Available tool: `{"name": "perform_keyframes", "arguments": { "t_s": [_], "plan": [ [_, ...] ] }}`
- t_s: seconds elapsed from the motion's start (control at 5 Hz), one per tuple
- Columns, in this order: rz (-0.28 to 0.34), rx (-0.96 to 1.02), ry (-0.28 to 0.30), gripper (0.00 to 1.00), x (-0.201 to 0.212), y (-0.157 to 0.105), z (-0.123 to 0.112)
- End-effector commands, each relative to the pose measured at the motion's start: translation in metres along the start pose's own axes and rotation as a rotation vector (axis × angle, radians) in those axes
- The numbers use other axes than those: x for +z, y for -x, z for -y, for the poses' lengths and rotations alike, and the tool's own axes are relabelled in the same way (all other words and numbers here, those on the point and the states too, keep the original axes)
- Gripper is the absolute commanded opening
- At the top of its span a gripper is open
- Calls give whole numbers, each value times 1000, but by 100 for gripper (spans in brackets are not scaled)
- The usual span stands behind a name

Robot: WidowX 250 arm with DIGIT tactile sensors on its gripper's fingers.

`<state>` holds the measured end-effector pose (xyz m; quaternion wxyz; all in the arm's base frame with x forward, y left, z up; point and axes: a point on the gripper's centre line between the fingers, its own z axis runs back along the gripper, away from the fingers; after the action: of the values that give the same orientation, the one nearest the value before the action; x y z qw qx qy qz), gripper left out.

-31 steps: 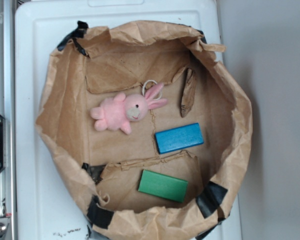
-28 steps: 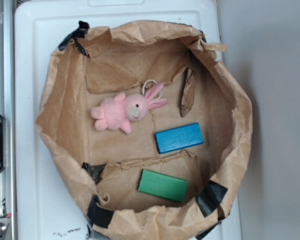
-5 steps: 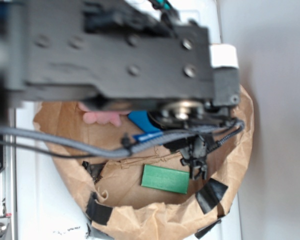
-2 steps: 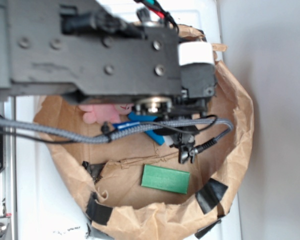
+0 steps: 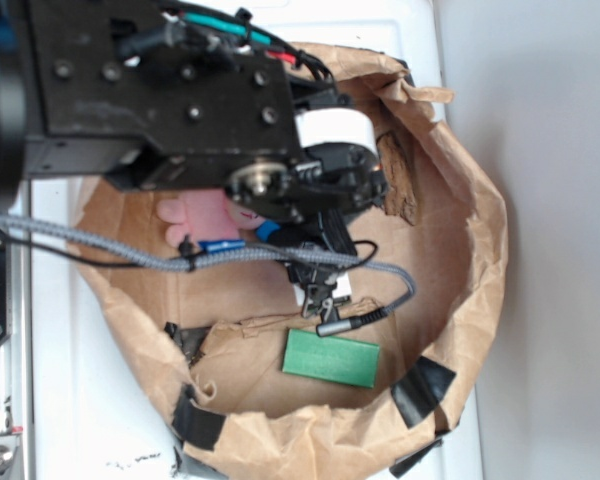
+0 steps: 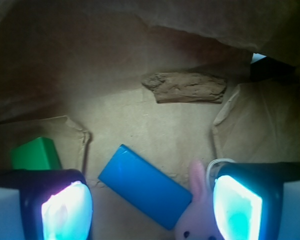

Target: Grab the blue block.

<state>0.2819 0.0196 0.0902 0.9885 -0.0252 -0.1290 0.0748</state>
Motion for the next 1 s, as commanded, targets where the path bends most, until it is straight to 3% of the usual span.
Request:
{"name": "perform_keyframes", "arguments": {
  "t_s": [0.0,0.2,0.4,0.8],
  "plan": [
    [37,-252,18,100,6,-14,10],
    [-76,-481,101,100,-3,-18,17],
    [-136,-699,179,100,-11,-19,21],
    [-113,-895,162,100,-43,0,16]
  ]
}}
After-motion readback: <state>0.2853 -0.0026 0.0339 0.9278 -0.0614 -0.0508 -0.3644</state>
